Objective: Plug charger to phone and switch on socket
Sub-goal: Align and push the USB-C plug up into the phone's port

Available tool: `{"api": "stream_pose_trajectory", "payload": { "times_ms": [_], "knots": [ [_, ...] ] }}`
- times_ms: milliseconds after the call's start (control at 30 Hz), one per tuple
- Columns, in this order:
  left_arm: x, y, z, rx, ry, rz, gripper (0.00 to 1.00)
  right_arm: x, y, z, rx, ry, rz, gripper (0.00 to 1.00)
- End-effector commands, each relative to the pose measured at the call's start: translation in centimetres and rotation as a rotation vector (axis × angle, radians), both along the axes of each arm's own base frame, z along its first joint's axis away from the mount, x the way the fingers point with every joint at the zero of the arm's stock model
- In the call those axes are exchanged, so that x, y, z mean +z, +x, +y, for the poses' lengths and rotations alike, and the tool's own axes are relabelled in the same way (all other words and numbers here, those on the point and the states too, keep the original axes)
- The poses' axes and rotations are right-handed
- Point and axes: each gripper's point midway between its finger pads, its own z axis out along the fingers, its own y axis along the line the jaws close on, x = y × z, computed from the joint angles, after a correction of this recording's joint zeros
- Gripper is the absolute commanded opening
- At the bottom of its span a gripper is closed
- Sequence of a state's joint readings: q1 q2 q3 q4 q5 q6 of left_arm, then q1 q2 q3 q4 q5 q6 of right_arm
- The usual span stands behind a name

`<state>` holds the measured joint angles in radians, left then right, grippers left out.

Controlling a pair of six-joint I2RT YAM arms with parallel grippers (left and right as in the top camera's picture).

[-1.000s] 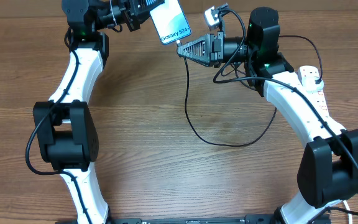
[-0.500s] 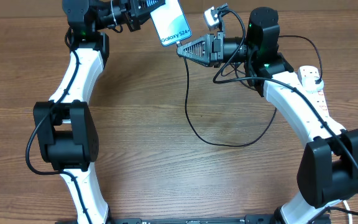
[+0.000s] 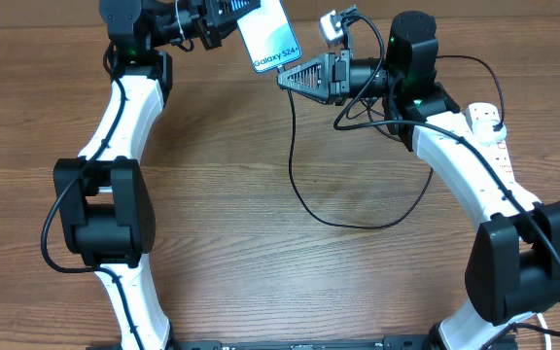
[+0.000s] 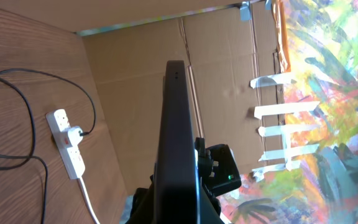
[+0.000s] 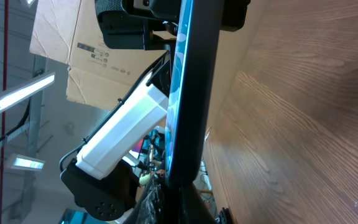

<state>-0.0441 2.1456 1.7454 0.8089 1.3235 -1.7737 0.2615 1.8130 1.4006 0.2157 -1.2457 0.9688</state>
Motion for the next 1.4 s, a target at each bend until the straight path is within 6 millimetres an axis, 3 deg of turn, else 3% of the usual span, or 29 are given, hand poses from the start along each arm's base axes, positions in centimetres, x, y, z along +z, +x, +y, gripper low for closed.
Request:
{"api": "stream_pose_trajectory", "payload": {
  "times_ms": [0,600,1133,1367],
  "knots": [
    [0.4,-2.1,-2.4,-0.099,0.029,-0.069,0.04,0.3,0.8,-0.1,-0.041,-0.001,-0.016,0.04],
    [-1.0,-5.5,-3.2,-0.294,0.105,-0.083,0.04,0.5,1.7,-0.9,-0.079,0.0,-0.029,0.04],
    [-1.0,-6.0,-4.2,-0.315,0.104,-0.082,0.04,0.5,1.9,-1.0,-0.089,0.0,-0.033,0.04],
    [-1.1,-5.6,-3.4,-0.298,0.104,-0.079,0.04,0.5,0.9,-0.8,-0.034,0.005,-0.033,0.04]
  ]
}}
